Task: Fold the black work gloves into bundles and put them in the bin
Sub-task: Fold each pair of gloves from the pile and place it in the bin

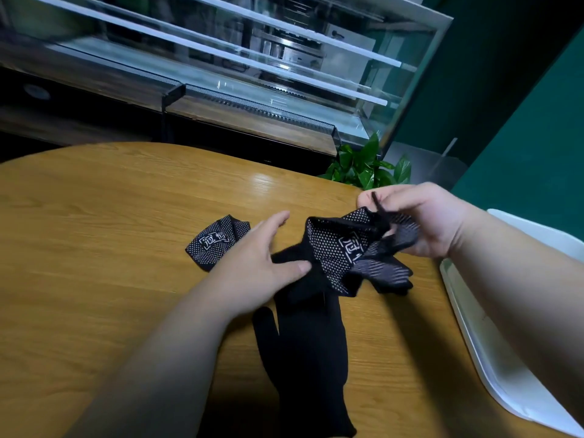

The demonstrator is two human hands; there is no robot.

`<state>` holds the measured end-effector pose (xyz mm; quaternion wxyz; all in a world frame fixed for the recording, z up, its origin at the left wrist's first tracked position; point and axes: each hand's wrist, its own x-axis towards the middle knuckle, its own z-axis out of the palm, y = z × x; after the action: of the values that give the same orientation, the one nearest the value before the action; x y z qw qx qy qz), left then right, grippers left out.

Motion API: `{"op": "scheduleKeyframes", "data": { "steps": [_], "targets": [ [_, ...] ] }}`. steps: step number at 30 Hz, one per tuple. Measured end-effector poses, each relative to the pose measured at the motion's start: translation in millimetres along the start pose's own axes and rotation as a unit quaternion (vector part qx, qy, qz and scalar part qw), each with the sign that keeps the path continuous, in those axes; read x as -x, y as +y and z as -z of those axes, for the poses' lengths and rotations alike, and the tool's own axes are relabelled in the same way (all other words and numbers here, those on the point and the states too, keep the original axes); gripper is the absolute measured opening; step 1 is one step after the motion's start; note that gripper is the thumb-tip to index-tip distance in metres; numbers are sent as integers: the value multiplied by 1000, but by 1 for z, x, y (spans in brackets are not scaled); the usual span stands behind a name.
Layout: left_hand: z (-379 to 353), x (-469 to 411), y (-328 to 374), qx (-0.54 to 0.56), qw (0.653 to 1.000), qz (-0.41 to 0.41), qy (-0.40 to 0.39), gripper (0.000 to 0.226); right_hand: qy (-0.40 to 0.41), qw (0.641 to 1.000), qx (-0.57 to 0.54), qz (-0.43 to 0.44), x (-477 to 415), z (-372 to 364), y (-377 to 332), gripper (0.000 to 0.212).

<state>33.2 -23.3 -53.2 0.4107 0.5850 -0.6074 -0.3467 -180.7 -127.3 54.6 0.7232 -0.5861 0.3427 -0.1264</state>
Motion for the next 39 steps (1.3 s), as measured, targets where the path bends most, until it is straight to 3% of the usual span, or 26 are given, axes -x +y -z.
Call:
{"op": "scheduleKeyframes", "data": {
  "steps": [2, 4, 5, 8, 10, 12, 14, 18, 19, 21, 23, 25, 28, 32, 36, 39],
  "targets": [
    [-5, -1, -2, 135, 989, 8, -53, 55, -10, 998, -63, -11, 1, -6, -4, 7],
    [-6, 1, 3, 212, 973, 23, -83, 23, 48, 997, -65, -18, -5, -8, 0, 12],
    [-7, 2, 6, 229, 969, 36, -83, 18, 97, 994, -40, -25, -10, -6, 3, 15],
    [-7, 3, 10, 267, 957, 82, -74, 20, 249, 965, 61, -62, -21, -2, 16, 21],
    [-5, 2, 9, 304, 944, 113, -56, 20, 297, 946, 109, -66, -25, 6, 25, 37],
    [-3, 1, 8, 318, 938, 130, -34, 20, 342, 916, 209, -26, -23, 4, 30, 38],
    [-2, -1, 8, 327, 934, 144, -13, 19, 333, 895, 296, 31, -20, -7, 32, 31],
    [-3, -3, 12, 350, 921, 169, 14, 15, 166, 880, 439, 69, -12, -48, 28, 39],
    [-3, -4, 13, 357, 917, 175, 21, 16, 144, 858, 489, 66, -11, -57, 27, 48],
    [-2, -3, 17, 375, 906, 194, 26, 20, 140, 761, 627, 86, -11, -68, 28, 58],
    [0, -2, 19, 381, 901, 208, 3, 25, 151, 671, 712, 141, -12, -70, 32, 49],
    [3, 0, 21, 385, 896, 218, -43, 33, 171, 642, 725, 182, -10, -69, 34, 29],
    [11, 1, 21, 369, 902, 220, -44, 46, 209, 699, 666, 159, -8, -65, 27, 15],
    [21, 0, 14, 286, 939, 179, 76, 41, 250, 751, 594, 144, -15, -50, 5, 14],
    [25, -2, 9, 282, 933, 147, 167, 32, 239, 779, 557, 159, -8, -51, -12, 18],
    [25, -1, 6, 279, 930, 128, 200, 29, 191, 770, 583, 172, 5, -59, -9, 15]
  ]
}}
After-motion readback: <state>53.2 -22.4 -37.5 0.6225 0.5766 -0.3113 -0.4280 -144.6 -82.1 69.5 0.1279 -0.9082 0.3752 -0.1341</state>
